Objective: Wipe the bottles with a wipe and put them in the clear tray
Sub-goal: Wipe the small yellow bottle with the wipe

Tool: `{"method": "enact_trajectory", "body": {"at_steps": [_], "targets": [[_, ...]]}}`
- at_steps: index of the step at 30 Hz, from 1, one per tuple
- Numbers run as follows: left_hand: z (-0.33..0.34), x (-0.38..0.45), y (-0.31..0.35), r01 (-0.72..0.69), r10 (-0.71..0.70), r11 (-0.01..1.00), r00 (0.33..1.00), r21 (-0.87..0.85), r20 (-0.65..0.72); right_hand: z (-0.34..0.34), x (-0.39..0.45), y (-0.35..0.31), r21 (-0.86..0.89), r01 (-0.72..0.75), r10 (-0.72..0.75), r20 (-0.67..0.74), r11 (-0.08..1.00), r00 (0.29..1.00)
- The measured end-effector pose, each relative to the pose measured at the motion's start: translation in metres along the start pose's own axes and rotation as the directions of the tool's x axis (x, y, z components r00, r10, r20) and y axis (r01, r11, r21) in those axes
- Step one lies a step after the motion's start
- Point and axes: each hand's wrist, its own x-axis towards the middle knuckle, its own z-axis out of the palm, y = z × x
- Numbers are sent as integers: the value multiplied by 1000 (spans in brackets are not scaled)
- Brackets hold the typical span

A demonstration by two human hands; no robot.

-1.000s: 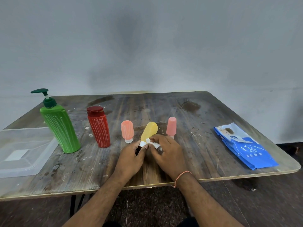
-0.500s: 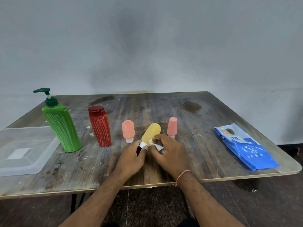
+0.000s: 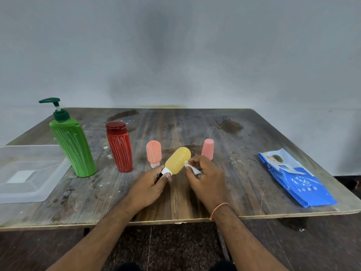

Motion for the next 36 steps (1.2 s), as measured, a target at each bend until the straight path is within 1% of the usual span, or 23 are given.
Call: {"method": "enact_trajectory", "body": {"at_steps": [2,4,6,8,10,13,15,17,21,24,26,27,31,33,36], "targets": [[0,0,-1,-7,7,1000,1000,-7,13,0,1,1,15,-32,33,-54,999,998],[0,-1,-3,4,-3,1000,1000,-8,15,-1,2,0,52,-48,52,-76,997,996],[0,-1,-3,22,-22,1000,1000,-9,0,-2,1,-1,72,-28,32,-54,997,998],[2,-2,-2,28,-28,1000,999,2,-16,-3,-1,-3,56,-9,9,-5,998,1000],[3,-3,-2,11,-11,1000,1000,17,-25,-2,-2,-3,30,-18,17,7,999,1000],[4,-4,-3,-25,27,998,999,61,-24,-3,-1,-2,35,-81,83,-77,996,994],[4,-5,-6,-26,28,996,999,80,-29,-4,1,-3,53,-91,97,-128,994,987],[4,-4,-7,-12,17,994,999,105,-44,-5,1,-4,72,-74,83,-120,995,989],[6,-4,-8,-10,20,993,997,119,-76,-3,-1,-2,58,-39,42,-53,998,998],[7,-3,-10,-40,54,986,995,164,-87,-2,0,0,28,-62,65,-90,998,994],[8,-3,-10,-58,76,977,994,204,-82,-2,2,1,33,-74,78,-132,997,988],[8,-3,-10,-56,75,975,994,213,-82,-2,2,1,36,-71,75,-131,997,988],[8,-2,-12,-67,91,968,992,241,-90,0,-1,1,25,-13,14,-57,1000,998],[9,-1,-13,-75,98,966,992,246,-81,0,0,1,10,-44,44,-66,999,997],[10,0,-16,-80,102,967,992,243,-78,0,2,3,12,-91,92,-119,996,989]]}}
